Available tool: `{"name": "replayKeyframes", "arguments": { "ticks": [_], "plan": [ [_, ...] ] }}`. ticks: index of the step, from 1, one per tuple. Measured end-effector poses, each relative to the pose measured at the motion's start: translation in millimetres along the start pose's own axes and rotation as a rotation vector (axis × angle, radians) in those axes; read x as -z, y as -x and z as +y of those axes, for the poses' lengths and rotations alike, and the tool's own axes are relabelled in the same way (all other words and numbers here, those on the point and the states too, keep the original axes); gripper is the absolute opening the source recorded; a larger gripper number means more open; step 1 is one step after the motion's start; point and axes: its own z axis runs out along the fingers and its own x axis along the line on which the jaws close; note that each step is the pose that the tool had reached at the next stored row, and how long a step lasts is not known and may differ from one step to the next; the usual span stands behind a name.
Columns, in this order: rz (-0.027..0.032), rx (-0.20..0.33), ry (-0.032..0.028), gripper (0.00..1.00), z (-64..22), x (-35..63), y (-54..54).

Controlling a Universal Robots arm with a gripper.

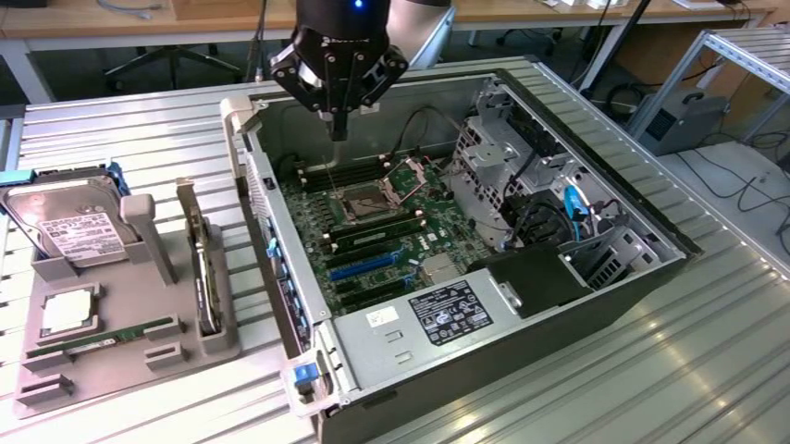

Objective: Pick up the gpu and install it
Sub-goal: 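Reach for the gpu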

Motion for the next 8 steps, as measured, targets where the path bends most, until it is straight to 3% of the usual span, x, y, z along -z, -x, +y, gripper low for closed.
{"name": "replayKeyframes", "arguments": {
  "ticks": [8],
  "plan": [
    [0.0,0.0,0.0,0.11,-0.2,0.1,-2.6]
  ]
}}
